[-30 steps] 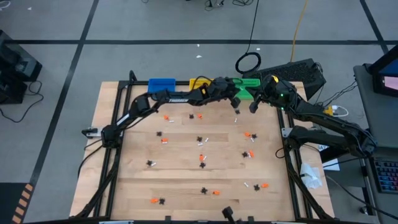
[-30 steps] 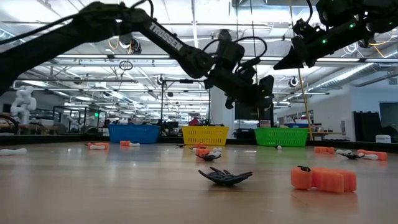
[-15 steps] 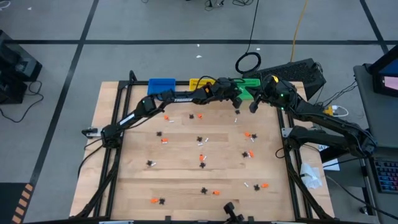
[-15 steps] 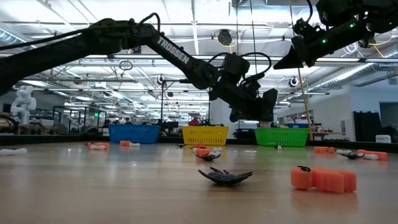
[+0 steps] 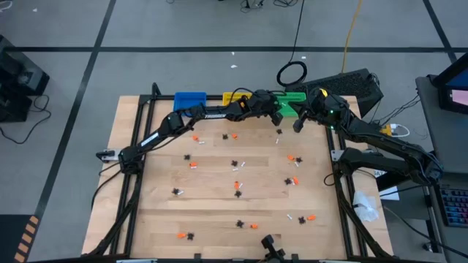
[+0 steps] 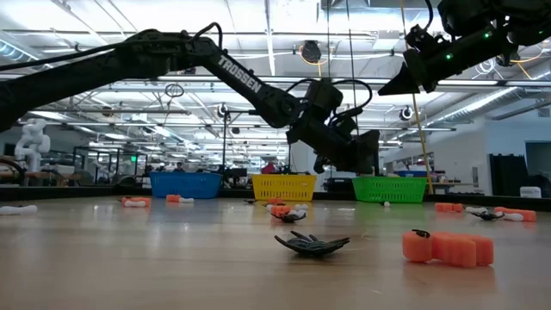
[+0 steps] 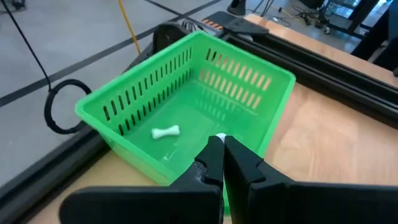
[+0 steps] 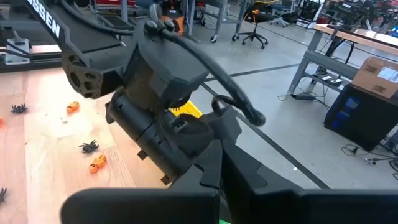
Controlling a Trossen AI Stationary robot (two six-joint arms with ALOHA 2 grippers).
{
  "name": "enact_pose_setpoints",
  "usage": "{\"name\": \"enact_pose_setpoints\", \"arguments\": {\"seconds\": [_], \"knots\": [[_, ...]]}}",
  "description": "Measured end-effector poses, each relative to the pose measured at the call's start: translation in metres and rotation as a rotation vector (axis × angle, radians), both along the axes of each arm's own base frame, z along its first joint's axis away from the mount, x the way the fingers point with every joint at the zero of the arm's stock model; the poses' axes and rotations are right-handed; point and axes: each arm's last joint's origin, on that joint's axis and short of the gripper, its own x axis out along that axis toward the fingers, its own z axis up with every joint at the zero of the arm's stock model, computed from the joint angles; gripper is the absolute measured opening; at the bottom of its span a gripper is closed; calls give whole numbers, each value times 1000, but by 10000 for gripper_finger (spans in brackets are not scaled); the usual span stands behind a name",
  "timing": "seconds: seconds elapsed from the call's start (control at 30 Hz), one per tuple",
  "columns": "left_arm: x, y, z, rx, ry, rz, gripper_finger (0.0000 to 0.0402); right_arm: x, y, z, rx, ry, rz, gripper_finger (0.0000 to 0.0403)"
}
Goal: Sort Halloween decoration
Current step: Put the white bone toy into the green bin
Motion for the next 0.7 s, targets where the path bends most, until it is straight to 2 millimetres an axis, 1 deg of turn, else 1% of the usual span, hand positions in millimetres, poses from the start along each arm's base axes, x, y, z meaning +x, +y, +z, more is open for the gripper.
{"name": "enact_pose_setpoints", "arguments": {"seconds": [0.33, 0.7], "knots": [[0, 0, 2, 5, -5, -2, 1, 0, 0, 0, -2, -3, 0, 0], [-2, 3, 1, 10, 7, 39, 1, 0, 0, 1, -3, -5, 0, 0]]}}
